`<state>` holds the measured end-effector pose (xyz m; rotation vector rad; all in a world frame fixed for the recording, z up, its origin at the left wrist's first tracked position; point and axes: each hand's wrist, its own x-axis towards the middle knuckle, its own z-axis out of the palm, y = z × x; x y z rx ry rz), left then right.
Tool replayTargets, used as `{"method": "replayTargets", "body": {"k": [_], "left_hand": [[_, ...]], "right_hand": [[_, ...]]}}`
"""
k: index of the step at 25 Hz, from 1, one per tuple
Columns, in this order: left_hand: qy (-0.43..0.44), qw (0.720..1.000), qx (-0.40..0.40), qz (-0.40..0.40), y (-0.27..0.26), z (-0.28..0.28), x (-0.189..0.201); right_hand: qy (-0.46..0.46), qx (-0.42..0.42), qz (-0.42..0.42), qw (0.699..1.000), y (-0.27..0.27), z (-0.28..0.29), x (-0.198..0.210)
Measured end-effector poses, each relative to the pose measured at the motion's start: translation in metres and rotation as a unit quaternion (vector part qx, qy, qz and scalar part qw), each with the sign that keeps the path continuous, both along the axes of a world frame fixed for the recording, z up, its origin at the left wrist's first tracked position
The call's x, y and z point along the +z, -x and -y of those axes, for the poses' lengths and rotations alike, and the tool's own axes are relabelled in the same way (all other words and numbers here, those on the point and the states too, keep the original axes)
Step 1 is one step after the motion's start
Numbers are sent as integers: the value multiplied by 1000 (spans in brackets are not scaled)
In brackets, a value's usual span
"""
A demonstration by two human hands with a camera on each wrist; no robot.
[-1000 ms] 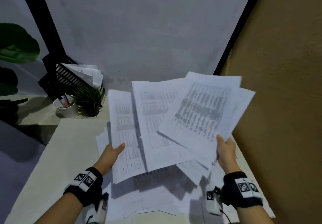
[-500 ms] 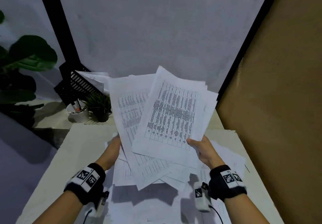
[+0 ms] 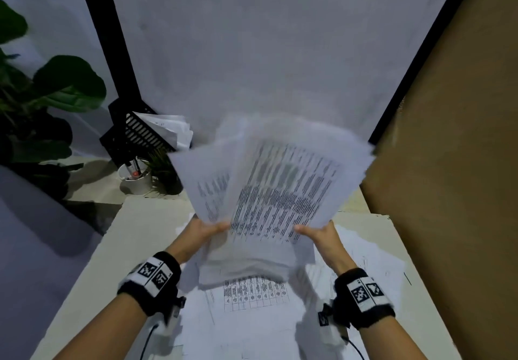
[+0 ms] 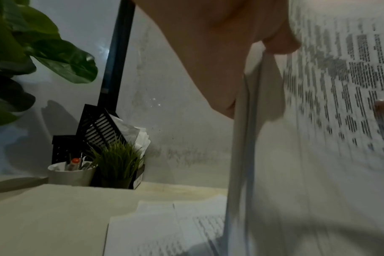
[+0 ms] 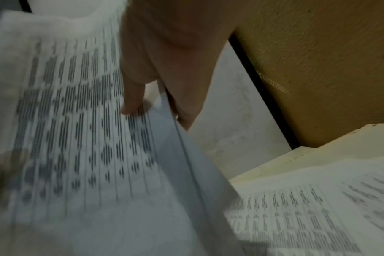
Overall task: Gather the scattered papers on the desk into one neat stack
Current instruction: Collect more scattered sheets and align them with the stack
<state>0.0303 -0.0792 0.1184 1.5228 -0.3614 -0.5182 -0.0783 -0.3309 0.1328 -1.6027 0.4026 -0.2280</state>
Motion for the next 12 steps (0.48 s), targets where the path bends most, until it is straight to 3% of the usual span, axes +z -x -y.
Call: {"method": "replayTargets", "body": {"k": [6, 12], "left_hand": [[-1, 1000, 29, -9, 6, 3, 0], [70, 997, -7, 22, 1, -2, 22]], "right_hand": [[9, 5, 37, 999, -3, -6, 2], [-26, 34, 85, 995, -7, 3, 12]]}}
